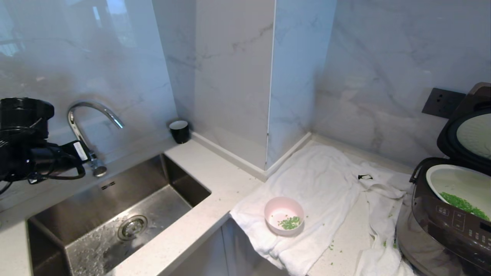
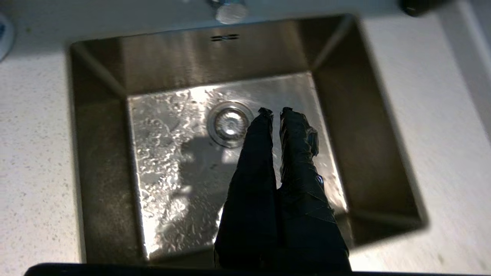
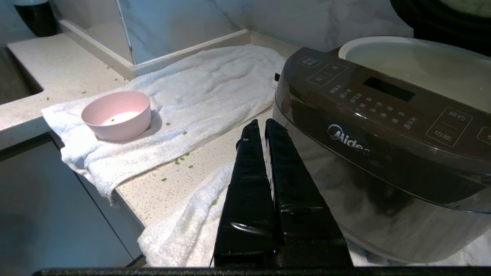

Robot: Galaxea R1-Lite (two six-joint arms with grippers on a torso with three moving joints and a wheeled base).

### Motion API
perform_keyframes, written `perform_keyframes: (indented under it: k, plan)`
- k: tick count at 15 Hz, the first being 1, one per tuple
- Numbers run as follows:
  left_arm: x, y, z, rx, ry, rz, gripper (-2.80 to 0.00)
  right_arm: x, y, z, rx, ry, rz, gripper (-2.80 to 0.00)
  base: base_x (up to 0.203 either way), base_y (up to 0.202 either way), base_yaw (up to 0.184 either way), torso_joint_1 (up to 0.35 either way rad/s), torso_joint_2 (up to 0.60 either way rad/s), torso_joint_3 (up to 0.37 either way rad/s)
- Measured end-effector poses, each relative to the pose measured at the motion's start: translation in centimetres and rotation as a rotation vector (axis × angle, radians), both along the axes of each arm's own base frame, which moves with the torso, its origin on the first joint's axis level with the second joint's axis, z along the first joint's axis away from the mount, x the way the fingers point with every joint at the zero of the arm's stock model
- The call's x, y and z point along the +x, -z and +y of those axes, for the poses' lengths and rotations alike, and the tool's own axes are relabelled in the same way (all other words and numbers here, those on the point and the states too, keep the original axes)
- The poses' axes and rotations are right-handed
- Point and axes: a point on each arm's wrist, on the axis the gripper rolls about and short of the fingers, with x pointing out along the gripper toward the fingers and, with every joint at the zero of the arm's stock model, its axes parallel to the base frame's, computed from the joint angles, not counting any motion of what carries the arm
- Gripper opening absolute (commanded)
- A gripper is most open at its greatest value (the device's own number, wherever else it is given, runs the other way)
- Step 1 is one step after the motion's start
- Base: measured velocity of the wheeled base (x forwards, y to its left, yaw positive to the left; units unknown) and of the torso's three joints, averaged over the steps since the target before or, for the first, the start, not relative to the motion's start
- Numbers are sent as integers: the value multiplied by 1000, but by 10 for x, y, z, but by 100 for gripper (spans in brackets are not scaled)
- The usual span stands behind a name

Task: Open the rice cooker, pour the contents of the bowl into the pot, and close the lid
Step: Turn on the tap

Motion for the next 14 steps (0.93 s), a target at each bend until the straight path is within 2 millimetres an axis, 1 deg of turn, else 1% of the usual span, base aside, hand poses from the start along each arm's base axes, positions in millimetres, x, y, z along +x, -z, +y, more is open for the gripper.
perform_keyframes:
  k: [2,4,6,8,10,14]
  plan:
    - [28,17,27,-4,-76,38,-280,0,0,0,0,0,0,-280,0,0,0,0,0,0]
    - [46,35,49,-11,-125,70,-280,0,0,0,0,0,0,-280,0,0,0,0,0,0]
    - [59,46,65,1,-140,93,-280,0,0,0,0,0,0,-280,0,0,0,0,0,0]
    - [69,54,72,22,-130,112,-280,0,0,0,0,-1,0,-280,0,0,0,0,0,0]
    - [78,61,73,23,-125,121,-280,0,0,0,0,-1,0,-280,0,0,0,0,0,0]
    - [105,81,82,37,-156,132,-280,0,0,0,0,0,0,-280,0,0,0,0,0,0]
